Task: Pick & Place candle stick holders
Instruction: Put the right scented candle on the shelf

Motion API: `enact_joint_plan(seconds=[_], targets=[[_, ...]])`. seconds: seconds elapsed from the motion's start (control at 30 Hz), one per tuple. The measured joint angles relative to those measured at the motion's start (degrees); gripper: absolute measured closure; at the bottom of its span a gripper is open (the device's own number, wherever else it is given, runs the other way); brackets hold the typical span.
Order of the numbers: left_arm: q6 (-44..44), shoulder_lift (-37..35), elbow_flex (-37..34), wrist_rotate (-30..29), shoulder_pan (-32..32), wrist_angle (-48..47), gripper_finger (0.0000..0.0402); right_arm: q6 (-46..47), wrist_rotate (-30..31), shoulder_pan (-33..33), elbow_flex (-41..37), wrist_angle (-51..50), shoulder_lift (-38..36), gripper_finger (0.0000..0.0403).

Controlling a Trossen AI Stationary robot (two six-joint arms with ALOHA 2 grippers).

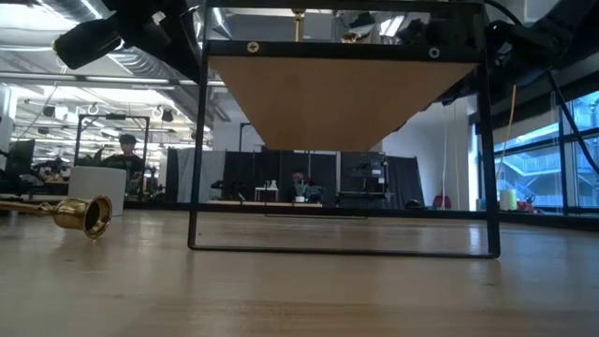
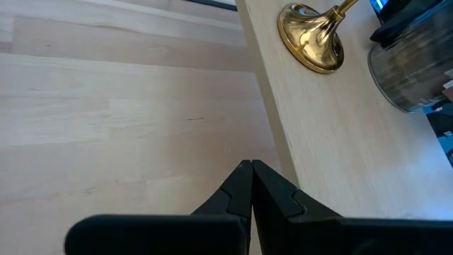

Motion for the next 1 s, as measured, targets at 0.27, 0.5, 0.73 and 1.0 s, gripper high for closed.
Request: enact_joint_plan(seconds=[0.27,0.5,0.73,1.0], targets=[[0.0,0.0,0.0,-0.1,0.0,0.8,0.0400,-0.3,0.7,0.0,0.2,1.3,0.0,0.0003],[0.0,0.0,0.0,-0.6,0.0,1.2,0.0400,-0.9,0.8,0.0,3.0,-3.2,-0.3,0.0003],[0.0,0.0,0.0,-1.4,0.0,1.3,0.0400,-4.4,0.8,0.0,6.7,-10.8,-2.3,0.0003],[-0.1,0.0,0.0,-2.3,0.0,1.3,0.0400,-4.5,0.8,0.0,7.8,-19.8,-3.2,0.0003]])
